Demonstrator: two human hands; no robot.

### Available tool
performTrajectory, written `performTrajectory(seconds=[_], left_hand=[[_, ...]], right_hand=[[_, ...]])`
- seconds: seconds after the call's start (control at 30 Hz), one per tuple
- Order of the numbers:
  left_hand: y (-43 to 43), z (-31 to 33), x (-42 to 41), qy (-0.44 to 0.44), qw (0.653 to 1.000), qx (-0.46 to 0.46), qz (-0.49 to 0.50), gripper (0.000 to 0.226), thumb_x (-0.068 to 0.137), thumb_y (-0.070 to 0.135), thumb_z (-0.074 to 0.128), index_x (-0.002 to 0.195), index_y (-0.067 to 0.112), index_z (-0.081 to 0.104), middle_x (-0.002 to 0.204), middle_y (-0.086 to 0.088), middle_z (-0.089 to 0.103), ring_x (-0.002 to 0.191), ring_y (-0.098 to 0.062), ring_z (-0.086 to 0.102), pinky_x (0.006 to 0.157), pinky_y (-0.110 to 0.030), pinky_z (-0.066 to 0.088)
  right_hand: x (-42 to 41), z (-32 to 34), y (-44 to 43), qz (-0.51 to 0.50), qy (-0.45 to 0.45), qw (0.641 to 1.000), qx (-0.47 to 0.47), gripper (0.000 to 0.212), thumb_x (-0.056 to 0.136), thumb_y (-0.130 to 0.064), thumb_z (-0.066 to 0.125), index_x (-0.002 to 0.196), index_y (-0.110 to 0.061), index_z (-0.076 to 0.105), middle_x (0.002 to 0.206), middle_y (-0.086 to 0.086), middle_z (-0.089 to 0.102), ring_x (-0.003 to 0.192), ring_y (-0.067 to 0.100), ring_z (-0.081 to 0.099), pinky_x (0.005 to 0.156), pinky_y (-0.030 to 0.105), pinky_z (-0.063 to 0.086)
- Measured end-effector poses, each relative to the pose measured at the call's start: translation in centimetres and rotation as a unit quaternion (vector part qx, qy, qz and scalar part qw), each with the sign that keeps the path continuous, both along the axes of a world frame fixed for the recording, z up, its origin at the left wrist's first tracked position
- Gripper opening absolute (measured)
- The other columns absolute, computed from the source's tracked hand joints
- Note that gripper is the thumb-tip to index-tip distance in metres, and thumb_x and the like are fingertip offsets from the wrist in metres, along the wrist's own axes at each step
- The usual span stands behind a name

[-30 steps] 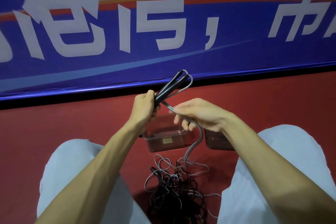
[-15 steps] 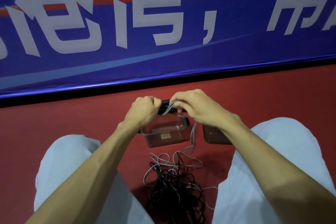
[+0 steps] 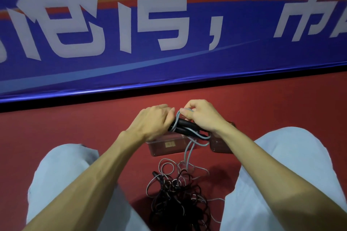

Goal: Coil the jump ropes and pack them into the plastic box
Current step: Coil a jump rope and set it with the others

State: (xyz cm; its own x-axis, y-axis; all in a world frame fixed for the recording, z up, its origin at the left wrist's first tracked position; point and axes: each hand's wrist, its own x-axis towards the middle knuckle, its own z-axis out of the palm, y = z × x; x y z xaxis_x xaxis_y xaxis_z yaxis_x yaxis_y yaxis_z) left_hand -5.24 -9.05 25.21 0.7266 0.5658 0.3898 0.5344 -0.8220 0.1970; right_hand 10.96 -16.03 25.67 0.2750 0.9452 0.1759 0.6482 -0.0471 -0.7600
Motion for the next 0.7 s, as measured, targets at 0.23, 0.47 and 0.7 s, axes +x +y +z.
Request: performTrajectory(seconds=[0.23,0.47,0.7], left_hand=[[0.5,-0.8,-0.1,-0.04,0.996,-0.059,-0.051,0.042,0.094,0.061,0.029,0.081,0.026,0.049,0.078,0.007,0.05,0.08,-0.017,0.048,0.073,-0.035,0.039],[0.0,-0.9,-0.6,0.033,0.99,-0.075,-0.114,0.039,0.078,0.049,0.051,0.106,0.023,0.048,0.09,0.008,0.044,0.083,-0.01,0.041,0.073,-0.021,0.034],[-0.4,0.7,-1.1,-0.091,0.929,-0.335,-0.126,0.028,0.081,0.029,0.053,0.103,0.015,0.06,0.075,0.008,0.053,0.06,-0.007,0.043,0.055,-0.021,0.035]], right_hand=[[0.3,0.1,0.1,-0.061,0.034,0.998,-0.003,0.026,0.091,-0.034,0.065,0.069,-0.021,0.06,0.062,-0.009,0.061,0.06,0.004,0.053,0.056,0.023,0.037],[1.1,0.7,-0.5,-0.043,0.082,0.995,-0.045,0.026,0.088,-0.033,0.069,0.071,-0.015,0.063,0.061,-0.006,0.06,0.056,0.008,0.052,0.058,0.025,0.04],[2.8,2.3,-1.0,0.023,0.503,0.861,-0.079,0.024,0.095,-0.013,0.053,0.073,-0.012,0.062,0.063,0.003,0.063,0.04,0.008,0.047,0.041,0.02,0.039]])
